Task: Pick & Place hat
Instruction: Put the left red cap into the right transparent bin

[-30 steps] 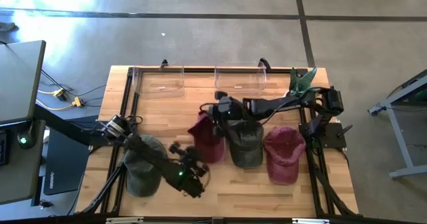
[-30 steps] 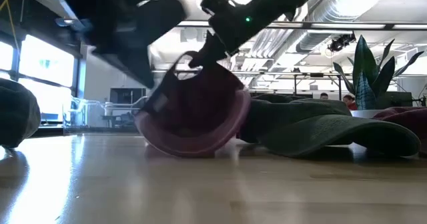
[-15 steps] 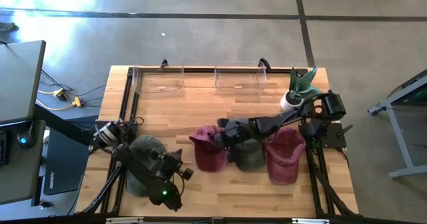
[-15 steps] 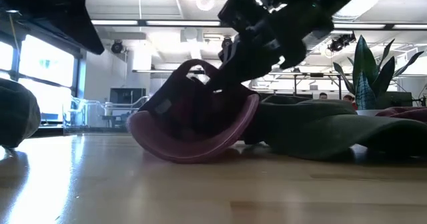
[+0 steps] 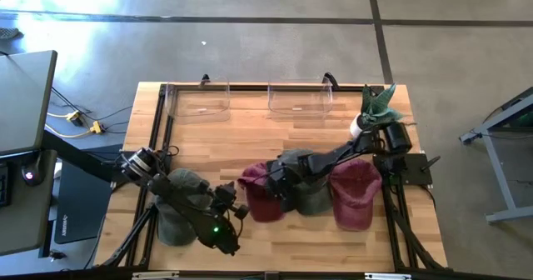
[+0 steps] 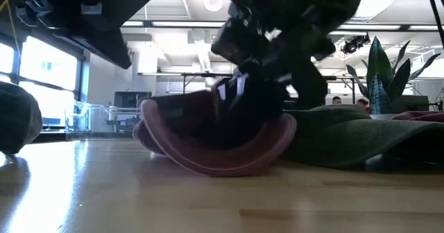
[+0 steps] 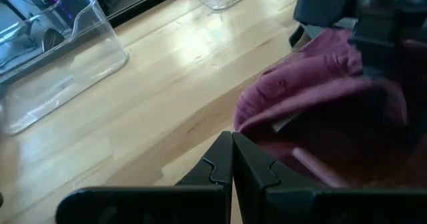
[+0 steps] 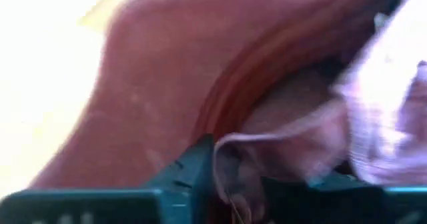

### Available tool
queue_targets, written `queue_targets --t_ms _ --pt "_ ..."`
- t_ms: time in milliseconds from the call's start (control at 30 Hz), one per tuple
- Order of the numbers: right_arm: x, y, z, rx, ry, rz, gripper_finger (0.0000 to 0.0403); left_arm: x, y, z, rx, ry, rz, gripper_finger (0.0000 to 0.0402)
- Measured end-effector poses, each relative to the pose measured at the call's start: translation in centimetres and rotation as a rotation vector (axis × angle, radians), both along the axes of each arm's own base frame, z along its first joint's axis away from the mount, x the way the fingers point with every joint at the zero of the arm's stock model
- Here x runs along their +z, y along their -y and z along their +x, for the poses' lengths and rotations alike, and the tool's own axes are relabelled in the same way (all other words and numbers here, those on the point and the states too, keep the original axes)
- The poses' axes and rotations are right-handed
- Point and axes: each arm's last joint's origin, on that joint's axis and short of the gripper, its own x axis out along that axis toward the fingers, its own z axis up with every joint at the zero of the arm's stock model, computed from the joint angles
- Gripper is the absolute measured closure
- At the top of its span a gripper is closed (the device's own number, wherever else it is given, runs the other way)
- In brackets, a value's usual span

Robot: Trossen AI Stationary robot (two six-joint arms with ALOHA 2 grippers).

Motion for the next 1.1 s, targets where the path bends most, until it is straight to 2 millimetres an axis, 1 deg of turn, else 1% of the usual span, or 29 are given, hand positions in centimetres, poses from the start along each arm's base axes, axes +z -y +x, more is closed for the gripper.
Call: queue_targets --t_ms 133,233,300,367,433,500,600,667,800,867,967,1033,1100 --pt "1.9 -0.2 0.5 0.051 -0.098 0.039 0.0215 0.2 0.5 -0.8 -0.003 -0.003 0.012 0.0401" --pt "3.4 -0.6 0.3 0.107 -0.174 0.044 0.0176 0.3 0.9 -1.5 -0.002 -0.003 0.015 0.0401" --pt "3.9 -0.9 -0.1 0.151 -0.226 0.028 0.016 0.3 1.1 -1.8 0.008 -0.012 -0.001 0.0401" --pt "4.4 -1.1 -0.5 0.178 -0.249 0.011 0.0156 0.2 1.2 -1.9 0.028 -0.031 -0.021 0.0401" --pt "5.1 -1.3 -0.8 0.193 -0.232 0.005 0.0159 0.1 1.4 -2.2 0.045 -0.062 -0.052 0.0401" --pt "6.2 -1.3 -0.9 0.189 -0.188 0.002 0.017 0.1 1.4 -2.3 0.062 -0.087 -0.076 0.0401" --pt "8.0 -1.2 -0.7 0.112 -0.1 0.002 0.0197 -0.2 1.6 -2.7 0.059 -0.106 -0.081 0.0401" --pt "8.8 -1.0 -0.6 0.03 -0.061 -0.001 0.0216 -0.6 1.7 -3.0 0.054 -0.11 -0.079 0.0401" --pt "8.8 -0.6 -0.6 -0.094 -0.062 -0.1 0.0246 -1.3 2.1 -3.6 0.027 -0.097 -0.068 0.0401" --pt "8.6 -0.5 -0.6 -0.109 -0.061 -0.118 0.0256 -1.5 2.3 -3.8 -0.005 -0.068 -0.048 0.0401" --pt "8.3 -1.4 -0.8 -0.028 -0.051 -0.036 0.0264 -1.9 2.4 -3.7 -0.058 0.003 -0.008 0.0401" --pt "7.9 -2.5 -1.2 0.056 -0.061 0.031 0.0264 -2.3 2.2 -3.6 -0.089 0.054 0.024 0.0401" --pt "7.3 -3.6 -1.7 0.118 -0.069 0.044 0.0264 -2.7 1.9 -3.1 -0.115 0.101 0.057 0.0401"
